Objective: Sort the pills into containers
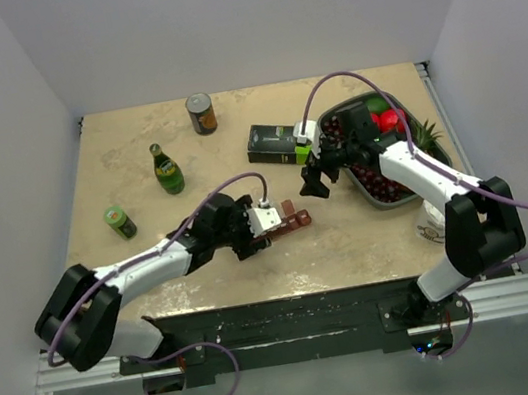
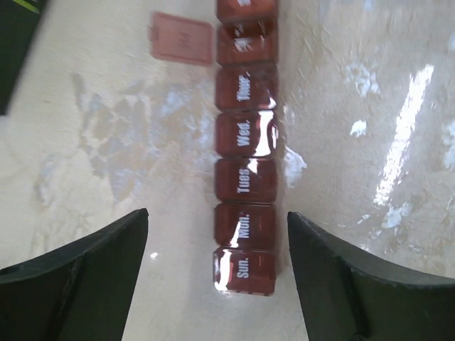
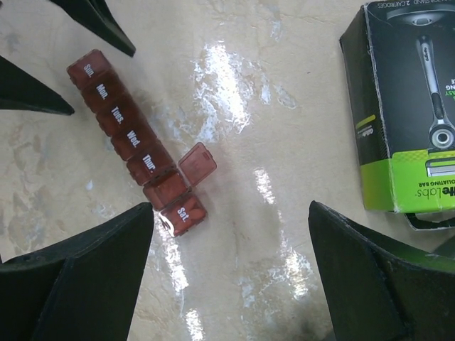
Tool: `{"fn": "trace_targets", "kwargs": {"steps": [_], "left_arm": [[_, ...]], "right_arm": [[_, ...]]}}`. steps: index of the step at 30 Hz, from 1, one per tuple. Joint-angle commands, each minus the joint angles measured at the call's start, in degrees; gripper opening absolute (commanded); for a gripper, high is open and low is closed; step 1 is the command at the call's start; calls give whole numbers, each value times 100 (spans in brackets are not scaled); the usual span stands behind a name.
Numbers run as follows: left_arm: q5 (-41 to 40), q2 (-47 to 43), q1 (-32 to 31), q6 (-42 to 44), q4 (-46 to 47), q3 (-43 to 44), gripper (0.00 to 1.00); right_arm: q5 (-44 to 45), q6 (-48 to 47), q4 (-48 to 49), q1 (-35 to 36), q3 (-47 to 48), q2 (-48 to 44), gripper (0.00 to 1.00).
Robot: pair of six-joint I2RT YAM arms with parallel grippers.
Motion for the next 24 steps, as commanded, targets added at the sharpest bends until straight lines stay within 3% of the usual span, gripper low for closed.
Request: {"fn": "trace_targets", "kwargs": {"steps": [1,4,6,7,9,10,12,16,21,22,24], "left_arm": [[-272,-915,67,-872,46,181,84],[-885,-1722,128,-2022,-671,496,86],[-1535,-1900,338,-3575,-1323,1099,93],[-1835,-1875,496,-4095,-2441,1400,96],[-1733,-1866,943,-5300,-3458,1988,97],[-1750,-2022,989,-5643,-4150,2035,98],[-1942,-2312,990,-6610,-4656,1983,98],[-3363,-3164,999,-8456,-6235,1825,97],[-4664,-2825,999,-10118,-7485,1534,94],[-4816,-2502,1007,-10364,-7679,1552,99],[-5123,-2245,1077,-10727,-7787,1579,100]], "right_arm": [[-286,-105,-35,-5,59,-183,93],[-321,-114,-43,-4,50,-262,93],[-321,-123,-43,4,41,-306,93],[-330,-123,-35,-4,33,-315,93],[-321,-123,-8,4,15,-368,93],[-330,-123,0,-4,15,-394,93],[-313,-123,9,4,15,-429,93],[-348,-123,-8,4,24,-438,93],[-401,-114,0,4,24,-368,95],[-392,-114,-8,4,24,-359,95],[-322,-114,-8,4,15,-359,95]]}}
